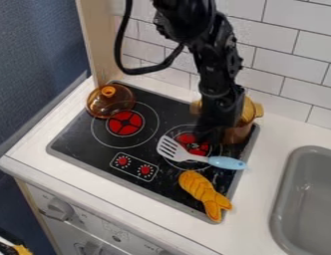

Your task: Move the brown pot to the right upper corner of the burner

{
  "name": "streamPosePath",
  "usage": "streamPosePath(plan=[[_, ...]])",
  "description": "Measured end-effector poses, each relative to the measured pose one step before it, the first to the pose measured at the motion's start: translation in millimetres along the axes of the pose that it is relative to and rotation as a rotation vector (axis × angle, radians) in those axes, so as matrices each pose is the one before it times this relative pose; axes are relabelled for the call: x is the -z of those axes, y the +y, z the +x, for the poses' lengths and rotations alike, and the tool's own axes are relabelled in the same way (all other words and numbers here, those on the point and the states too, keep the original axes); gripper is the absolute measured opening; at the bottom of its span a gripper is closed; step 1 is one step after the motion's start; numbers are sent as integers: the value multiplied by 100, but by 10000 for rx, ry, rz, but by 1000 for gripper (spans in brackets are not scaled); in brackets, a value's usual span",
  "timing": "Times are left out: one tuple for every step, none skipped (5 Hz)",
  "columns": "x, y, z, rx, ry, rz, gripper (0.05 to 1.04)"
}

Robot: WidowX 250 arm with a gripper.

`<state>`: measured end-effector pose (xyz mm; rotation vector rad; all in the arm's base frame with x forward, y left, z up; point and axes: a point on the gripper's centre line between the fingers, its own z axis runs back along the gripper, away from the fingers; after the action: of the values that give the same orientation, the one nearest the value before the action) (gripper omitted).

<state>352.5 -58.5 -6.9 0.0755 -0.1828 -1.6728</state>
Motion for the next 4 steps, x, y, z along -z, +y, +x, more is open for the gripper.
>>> streamPosePath(plan=[[110,-278,298,126,133,-287,317],[58,-89,124,-43,142,28,617],[-625,-145,-40,28,86,125,910],[-2421,482,97,77,-85,565,1009]])
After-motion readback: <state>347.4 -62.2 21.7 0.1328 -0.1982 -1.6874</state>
